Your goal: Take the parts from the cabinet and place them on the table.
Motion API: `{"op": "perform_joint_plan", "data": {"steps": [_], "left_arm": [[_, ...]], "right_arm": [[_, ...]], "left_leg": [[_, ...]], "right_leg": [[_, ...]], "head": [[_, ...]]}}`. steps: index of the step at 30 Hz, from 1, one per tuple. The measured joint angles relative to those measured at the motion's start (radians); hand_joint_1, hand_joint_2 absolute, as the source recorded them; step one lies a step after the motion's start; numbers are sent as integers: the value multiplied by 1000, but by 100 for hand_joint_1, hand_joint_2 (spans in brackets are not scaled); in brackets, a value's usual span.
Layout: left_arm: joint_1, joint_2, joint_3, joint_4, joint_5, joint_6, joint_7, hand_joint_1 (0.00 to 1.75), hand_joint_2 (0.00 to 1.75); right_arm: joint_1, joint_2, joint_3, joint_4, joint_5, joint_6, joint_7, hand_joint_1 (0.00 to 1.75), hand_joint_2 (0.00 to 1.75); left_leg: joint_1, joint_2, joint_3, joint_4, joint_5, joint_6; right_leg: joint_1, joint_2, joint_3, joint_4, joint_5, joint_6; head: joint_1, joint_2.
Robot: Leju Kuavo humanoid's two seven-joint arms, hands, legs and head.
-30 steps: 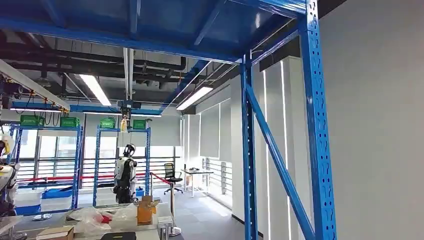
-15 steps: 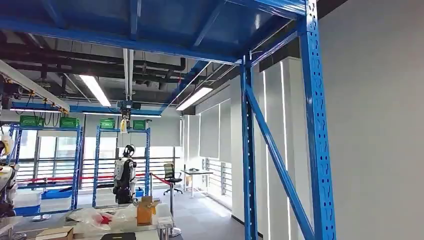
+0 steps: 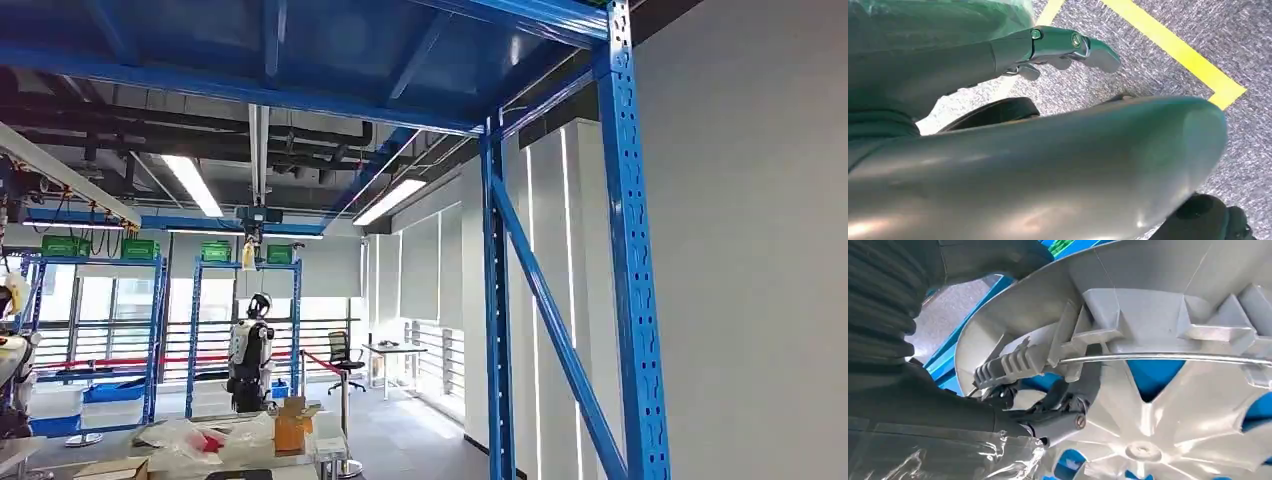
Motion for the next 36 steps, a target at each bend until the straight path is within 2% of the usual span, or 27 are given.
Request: {"op": "perform_joint_plan", "data": {"steps": [17, 26, 36], "left_arm": [[-2, 0, 2, 0, -3, 0, 0, 0, 0], [-1, 1, 3, 0, -3, 1, -6, 0, 0], [7, 1, 3, 0, -2, 2, -19, 0, 0]], "right_arm": [[3, -25, 7, -43, -24, -37, 13, 175, 175], [19, -53, -5, -108, -59, -153, -45, 175, 175], [21, -98, -50, -281, -63, -263, -89, 175, 175]], "left_leg": [[0, 0, 3, 0, -1, 1], [0, 0, 2, 0, -2, 0], [0, 0, -2, 0, -2, 0]], "right_leg": [[0, 0, 3, 0, -1, 1], [0, 0, 2, -1, 0, 1], [0, 0, -4, -1, 0, 0]], "head": [[0, 0], [-1, 0], [0, 0]]}}
